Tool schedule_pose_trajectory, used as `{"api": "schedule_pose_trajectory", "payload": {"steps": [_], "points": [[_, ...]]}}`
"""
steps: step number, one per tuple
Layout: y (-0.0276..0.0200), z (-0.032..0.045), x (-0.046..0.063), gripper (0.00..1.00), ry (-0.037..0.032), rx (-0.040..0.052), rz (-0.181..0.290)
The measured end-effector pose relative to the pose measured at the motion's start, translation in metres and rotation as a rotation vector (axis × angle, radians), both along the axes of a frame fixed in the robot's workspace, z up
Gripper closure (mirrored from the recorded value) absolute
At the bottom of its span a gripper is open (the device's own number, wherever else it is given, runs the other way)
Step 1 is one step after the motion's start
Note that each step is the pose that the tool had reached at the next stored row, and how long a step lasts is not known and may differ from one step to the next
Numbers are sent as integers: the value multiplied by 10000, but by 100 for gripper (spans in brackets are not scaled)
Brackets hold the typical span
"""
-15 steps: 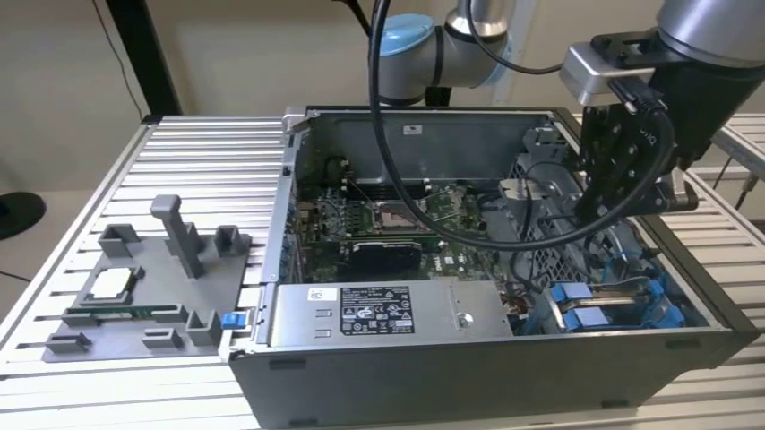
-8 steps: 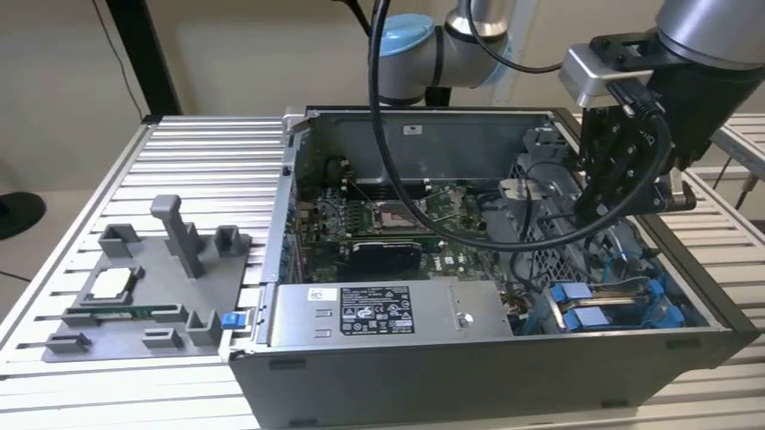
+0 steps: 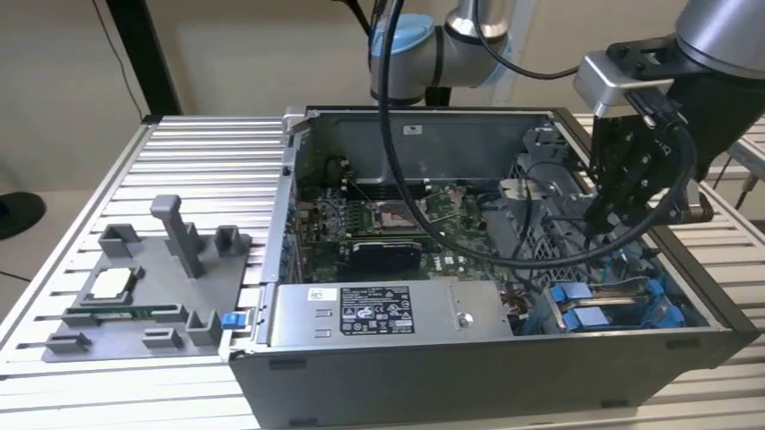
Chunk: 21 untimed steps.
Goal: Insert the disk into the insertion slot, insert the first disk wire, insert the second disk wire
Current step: 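Insert the first disk wire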
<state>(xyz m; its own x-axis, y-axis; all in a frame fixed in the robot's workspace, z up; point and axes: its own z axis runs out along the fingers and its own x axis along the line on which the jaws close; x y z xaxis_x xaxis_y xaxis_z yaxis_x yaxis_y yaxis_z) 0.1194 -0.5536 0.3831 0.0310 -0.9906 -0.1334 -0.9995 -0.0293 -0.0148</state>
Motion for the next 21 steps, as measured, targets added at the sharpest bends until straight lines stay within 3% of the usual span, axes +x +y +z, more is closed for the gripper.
{"api": "schedule_pose_trajectory", "payload": {"steps": [11,17,21], "points": [[-374,-6,110,100,148,0,0],[-391,-5,121,100,160,0,1],[-393,-8,157,100,288,2,-4]]}}
